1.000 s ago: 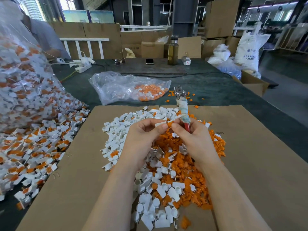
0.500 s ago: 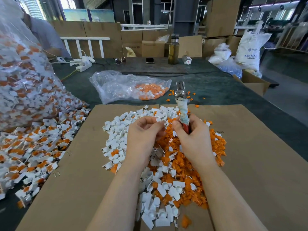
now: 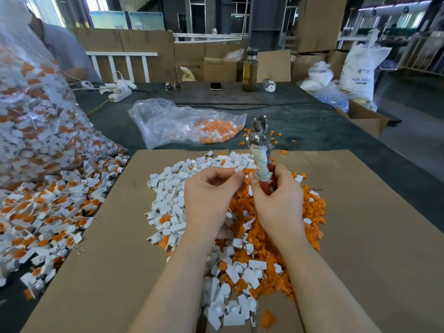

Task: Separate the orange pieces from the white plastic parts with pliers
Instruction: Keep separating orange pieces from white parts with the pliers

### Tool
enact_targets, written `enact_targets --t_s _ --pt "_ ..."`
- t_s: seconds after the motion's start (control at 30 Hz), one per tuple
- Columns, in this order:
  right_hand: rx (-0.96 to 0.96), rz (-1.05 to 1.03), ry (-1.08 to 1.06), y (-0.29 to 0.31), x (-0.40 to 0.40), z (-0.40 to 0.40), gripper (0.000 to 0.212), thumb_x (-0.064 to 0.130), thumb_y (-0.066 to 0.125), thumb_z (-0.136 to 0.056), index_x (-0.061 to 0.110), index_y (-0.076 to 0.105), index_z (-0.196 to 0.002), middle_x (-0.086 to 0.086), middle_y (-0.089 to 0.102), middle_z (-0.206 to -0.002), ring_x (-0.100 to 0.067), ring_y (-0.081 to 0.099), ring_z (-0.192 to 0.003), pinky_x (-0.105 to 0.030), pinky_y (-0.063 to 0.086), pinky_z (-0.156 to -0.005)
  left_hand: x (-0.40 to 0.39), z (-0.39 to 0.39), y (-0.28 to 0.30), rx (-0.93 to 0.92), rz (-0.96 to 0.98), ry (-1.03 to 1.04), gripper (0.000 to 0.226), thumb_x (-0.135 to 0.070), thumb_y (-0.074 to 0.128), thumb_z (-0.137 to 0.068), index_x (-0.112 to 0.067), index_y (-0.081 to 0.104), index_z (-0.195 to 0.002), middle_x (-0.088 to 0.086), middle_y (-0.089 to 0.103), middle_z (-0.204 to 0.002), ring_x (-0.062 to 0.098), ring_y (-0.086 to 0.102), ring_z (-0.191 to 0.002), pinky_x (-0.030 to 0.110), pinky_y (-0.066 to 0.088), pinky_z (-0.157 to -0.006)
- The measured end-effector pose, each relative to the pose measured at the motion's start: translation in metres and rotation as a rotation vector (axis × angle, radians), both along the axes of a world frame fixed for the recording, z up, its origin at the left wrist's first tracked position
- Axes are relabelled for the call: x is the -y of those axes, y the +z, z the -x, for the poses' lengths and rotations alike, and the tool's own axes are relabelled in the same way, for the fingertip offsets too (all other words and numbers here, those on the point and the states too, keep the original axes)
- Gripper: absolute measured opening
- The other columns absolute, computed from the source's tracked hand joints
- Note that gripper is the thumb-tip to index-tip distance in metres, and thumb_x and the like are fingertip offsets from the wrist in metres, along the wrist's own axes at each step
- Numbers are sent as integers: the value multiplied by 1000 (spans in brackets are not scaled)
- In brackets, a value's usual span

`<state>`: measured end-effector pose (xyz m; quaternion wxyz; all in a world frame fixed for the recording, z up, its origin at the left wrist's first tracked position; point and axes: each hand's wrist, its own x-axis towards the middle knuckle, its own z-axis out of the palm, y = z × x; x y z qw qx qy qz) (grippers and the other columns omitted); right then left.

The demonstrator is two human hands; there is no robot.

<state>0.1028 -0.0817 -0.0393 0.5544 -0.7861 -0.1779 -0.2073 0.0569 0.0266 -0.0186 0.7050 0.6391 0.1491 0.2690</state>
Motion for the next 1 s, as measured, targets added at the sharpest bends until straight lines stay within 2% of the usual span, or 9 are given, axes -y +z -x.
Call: enact_targets --t_s 0.1,0.27,0.47,0.67,0.7,0.8,0.87,0.93,1.0 --pt "45 5 -32 0 -1 2 17 25 69 -88 30 54 -92 17 56 -67 3 56 -63 -13 42 -51 1 1 0 -12 -115 54 10 -14 81 -80 -23 78 -78 -4 76 -72 16 74 -74 35 61 -77" --pt "88 31 -59 0 -1 4 22 22 71 -85 31 52 -90 19 54 -66 5 56 -64 -10 42 -52 4 1 1 -5 -224 91 23 -19 83 -78 -38 73 -70 -16 74 -71 5 71 -71 29 60 -74" --pt "64 27 -43 1 0 2 23 22 72 -85 33 52 -91 20 57 -70 3 58 -67 -12 45 -54 4 1 0 15 -300 87 24 -16 82 -79 -37 74 -74 -19 73 -74 0 69 -70 18 57 -68" --pt "49 84 -58 2 0 2 18 21 71 -85 27 57 -95 20 58 -73 0 59 -69 -14 44 -51 3 2 0 56 -387 79 28 -13 80 -80 -39 72 -74 -23 72 -73 -3 68 -69 10 53 -65" --pt "44 94 -58 3 0 2 17 20 71 -85 24 60 -97 21 58 -74 -1 60 -69 -15 45 -52 3 2 0 64 -411 79 28 -12 80 -80 -38 72 -74 -24 71 -73 -4 67 -69 9 52 -64" --pt "23 101 -40 4 0 2 17 19 69 -86 19 63 -102 18 61 -79 -6 61 -70 -32 55 -60 2 2 -1 62 -432 76 23 -12 80 -80 -34 74 -77 -24 71 -72 -4 67 -69 8 51 -64" --pt "0 99 -3 5 1 2 17 19 68 -87 19 63 -104 15 63 -82 -8 62 -73 -36 56 -65 0 1 -2 44 -403 71 17 -13 80 -81 -30 77 -79 -20 73 -73 -2 68 -71 11 53 -65" --pt "-28 97 46 7 2 2 17 20 67 -89 22 62 -104 14 64 -82 -9 62 -73 -32 55 -65 -1 0 -3 25 -361 79 11 -16 81 -81 -27 78 -81 -17 74 -75 -2 69 -71 13 55 -67" --pt "-57 81 99 8 3 1 16 19 66 -90 23 62 -105 15 64 -80 -4 62 -73 -20 51 -59 -1 -1 -3 16 -299 90 11 -16 82 -80 -26 78 -80 -16 74 -74 -2 68 -69 14 54 -67"
